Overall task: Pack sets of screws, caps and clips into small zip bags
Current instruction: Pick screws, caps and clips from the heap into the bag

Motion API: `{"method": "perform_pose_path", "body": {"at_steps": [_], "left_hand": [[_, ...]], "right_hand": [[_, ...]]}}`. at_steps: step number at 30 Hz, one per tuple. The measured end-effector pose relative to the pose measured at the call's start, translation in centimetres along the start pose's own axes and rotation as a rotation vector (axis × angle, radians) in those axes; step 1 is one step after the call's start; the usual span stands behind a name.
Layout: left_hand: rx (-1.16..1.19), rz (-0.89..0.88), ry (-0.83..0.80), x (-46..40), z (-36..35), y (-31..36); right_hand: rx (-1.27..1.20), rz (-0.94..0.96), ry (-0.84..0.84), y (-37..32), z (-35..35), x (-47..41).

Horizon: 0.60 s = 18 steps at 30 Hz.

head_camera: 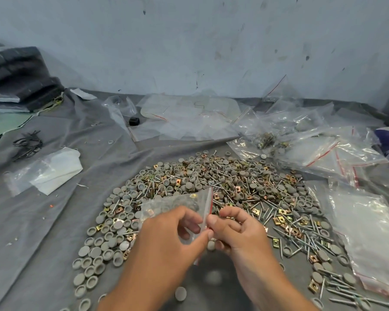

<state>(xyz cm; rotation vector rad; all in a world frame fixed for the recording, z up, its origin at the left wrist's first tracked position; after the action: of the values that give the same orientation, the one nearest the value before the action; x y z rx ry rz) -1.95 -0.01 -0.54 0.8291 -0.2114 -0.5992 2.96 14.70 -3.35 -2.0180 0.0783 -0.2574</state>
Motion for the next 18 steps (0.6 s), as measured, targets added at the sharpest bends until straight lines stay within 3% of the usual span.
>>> {"method": "perform_pose_path", "body": {"at_steps": [9, 18], "left_hand": [[-0.025, 0.103, -0.016, -0.2, 0.1, -0.3], [-0.261, 0.109, 0.259, 0.0, 1.8, -0.5]], "right_hand": [[0.396, 0.070, 0.022, -0.2, 0.2, 0.5], [0.604, -0.063, -0.073, -0.1, 1.2, -0.3]]}}
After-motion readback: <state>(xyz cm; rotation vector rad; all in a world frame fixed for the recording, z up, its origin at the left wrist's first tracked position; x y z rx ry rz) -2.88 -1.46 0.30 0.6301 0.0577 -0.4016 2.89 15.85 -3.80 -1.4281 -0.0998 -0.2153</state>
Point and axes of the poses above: each hand's wrist, its own x-axis away from the middle knuckle, its own z-axis out of the back of the hand, y = z × x, the point moved 3 cm from there along -x, towards the middle knuckle, and after that the axes turned 14 degrees about -y, right-handed, at the moved point
